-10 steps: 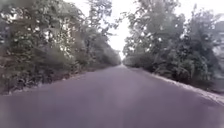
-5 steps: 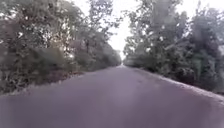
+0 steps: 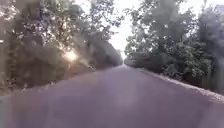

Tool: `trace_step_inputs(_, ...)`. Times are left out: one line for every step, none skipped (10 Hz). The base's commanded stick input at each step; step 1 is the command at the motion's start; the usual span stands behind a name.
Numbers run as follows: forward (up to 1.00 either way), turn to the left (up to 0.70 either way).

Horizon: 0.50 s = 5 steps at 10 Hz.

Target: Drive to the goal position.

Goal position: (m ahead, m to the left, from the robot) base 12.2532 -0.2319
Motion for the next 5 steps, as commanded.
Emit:
trace_step_inputs(1.0,0.0)
trace_step_inputs(1.0,0.0)
trace_step_inputs(1.0,0.0)
trace_step_inputs(1.0,0.0)
trace_step_inputs(1.0,0.0)
